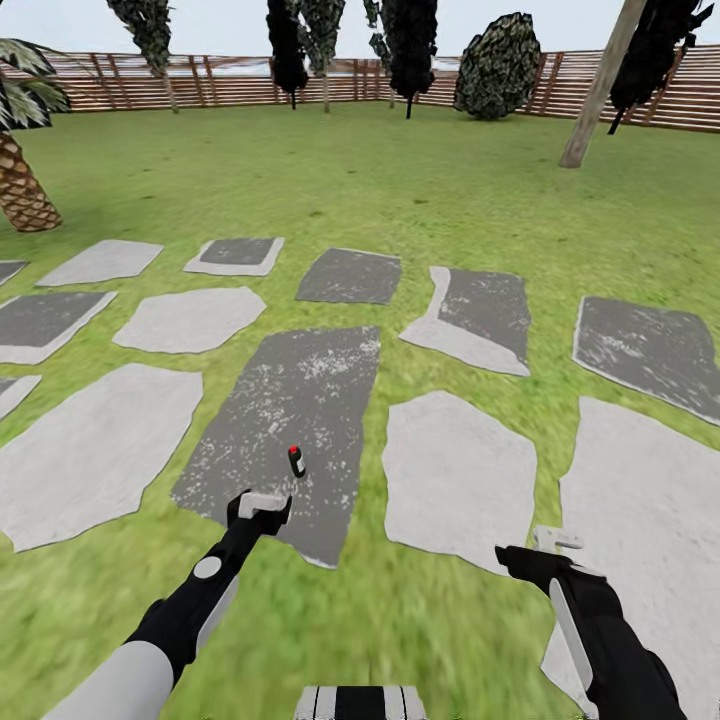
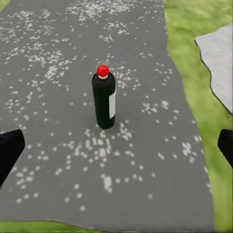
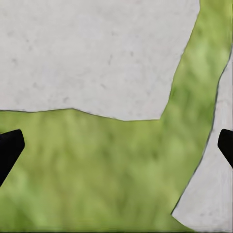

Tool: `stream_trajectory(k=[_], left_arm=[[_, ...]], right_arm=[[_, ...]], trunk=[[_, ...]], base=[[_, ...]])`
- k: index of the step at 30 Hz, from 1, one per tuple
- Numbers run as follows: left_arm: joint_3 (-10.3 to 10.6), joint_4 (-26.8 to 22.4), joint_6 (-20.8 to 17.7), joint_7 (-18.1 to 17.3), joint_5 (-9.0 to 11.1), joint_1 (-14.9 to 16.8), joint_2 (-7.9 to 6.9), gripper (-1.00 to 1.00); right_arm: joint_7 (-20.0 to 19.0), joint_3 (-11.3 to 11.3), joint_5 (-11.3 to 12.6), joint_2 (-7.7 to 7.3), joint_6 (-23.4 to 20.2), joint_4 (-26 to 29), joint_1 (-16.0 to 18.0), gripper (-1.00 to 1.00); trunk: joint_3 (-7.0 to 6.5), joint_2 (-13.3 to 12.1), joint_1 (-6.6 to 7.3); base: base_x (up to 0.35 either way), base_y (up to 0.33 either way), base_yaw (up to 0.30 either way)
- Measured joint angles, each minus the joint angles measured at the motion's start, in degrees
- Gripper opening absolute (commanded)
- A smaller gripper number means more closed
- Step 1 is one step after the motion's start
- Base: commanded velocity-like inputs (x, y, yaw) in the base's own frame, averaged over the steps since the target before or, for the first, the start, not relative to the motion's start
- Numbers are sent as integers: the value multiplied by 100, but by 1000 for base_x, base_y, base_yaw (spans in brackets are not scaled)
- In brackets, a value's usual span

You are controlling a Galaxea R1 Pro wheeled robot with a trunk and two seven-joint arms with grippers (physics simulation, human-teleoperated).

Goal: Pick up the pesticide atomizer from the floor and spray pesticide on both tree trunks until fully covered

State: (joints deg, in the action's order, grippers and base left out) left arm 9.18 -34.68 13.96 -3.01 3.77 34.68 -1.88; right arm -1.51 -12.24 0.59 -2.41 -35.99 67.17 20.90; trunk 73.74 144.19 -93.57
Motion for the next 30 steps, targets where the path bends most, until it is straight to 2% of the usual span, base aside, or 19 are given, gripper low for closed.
stream_trajectory(k=[4, 10, 14, 22, 30], left_arm=[[-70, 8, 30, 0, 7, 0, 0, 100], [-513, 5, 44, 1, 1, 1, 11, 100], [-670, 1, 45, 2, 0, 1, 15, 100], [-686, 7, 45, 2, -3, 0, 23, 100], [-679, 10, 47, 3, 2, 1, 32, 100]], right_arm=[[0, -9, -5, -4, -1, 4, 0, 100], [6, -10, -12, -6, -1, 12, 0, 100], [8, -10, -10, -6, -2, 23, 0, 100], [7, -17, -10, -5, -1, 26, 1, 100], [8, -19, -10, -5, -2, 28, 0, 100]], trunk=[[122, 5, -10], [133, 6, -10], [134, 6, -10], [159, 6, -7], [197, 6, -7]], base=[[0, 0, 0], [0, 0, 0], [29, 0, 0], [268, -8, 39], [307, -136, 55]])
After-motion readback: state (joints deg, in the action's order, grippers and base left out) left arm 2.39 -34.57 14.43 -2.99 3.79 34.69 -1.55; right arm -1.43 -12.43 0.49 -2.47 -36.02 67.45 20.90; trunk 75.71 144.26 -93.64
